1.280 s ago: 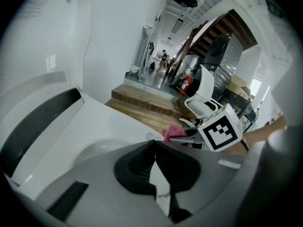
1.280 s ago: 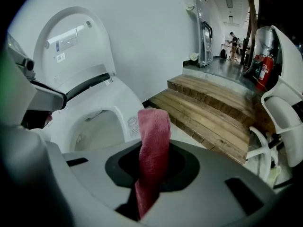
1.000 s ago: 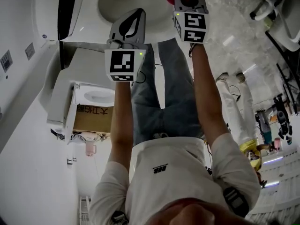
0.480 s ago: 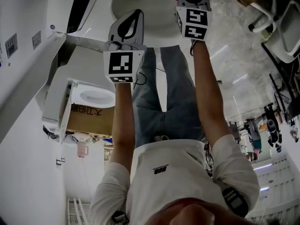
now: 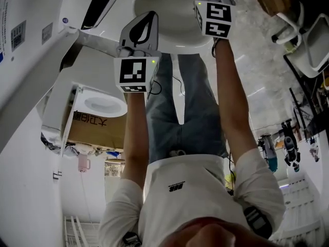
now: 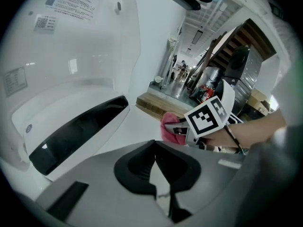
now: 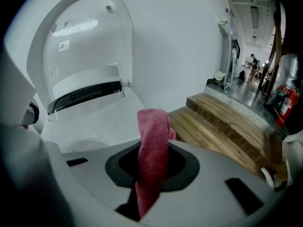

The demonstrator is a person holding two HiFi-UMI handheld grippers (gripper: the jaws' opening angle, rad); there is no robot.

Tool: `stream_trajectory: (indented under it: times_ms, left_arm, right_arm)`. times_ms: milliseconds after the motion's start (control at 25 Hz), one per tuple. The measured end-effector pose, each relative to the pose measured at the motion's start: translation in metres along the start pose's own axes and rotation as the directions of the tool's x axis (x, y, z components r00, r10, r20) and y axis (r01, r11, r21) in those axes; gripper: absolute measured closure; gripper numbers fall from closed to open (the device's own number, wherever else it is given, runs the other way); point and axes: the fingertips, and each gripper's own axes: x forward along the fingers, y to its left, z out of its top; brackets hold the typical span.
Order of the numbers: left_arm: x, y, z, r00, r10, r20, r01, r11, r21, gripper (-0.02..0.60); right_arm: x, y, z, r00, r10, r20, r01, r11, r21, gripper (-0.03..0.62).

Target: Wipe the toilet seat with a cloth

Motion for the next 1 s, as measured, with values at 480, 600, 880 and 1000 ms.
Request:
stream_trajectory:
  times_ms: [480,600,880,1000]
  left_arm:
    - [-0.023,0.032,-0.002,0.998,0.058,0.025,-0.057,0.997,-0.044,0.571]
    - [-0.030,0.039,-0.006,0.997,0.071,0.028,-0.069,0.996,-0.053,0.571]
    - [-0.048,0.055,-0.012,0.993,0.107,0.045,-0.102,0.990,-0.095,0.571]
    - [-0.055,0.061,-0.016,0.991,0.120,0.054,-0.113,0.987,-0.110,0.571]
  right_arm:
    - [0.030,0.076,0.031,0.988,0.152,-0.008,-0.152,0.983,-0.107,0.546]
    - [0.035,0.091,0.034,0.985,0.171,-0.007,-0.171,0.977,-0.127,0.546]
    - [0.037,0.120,0.041,0.978,0.209,-0.017,-0.209,0.965,-0.161,0.546]
    - [0.038,0.135,0.039,0.974,0.227,-0.022,-0.227,0.959,-0.171,0.546]
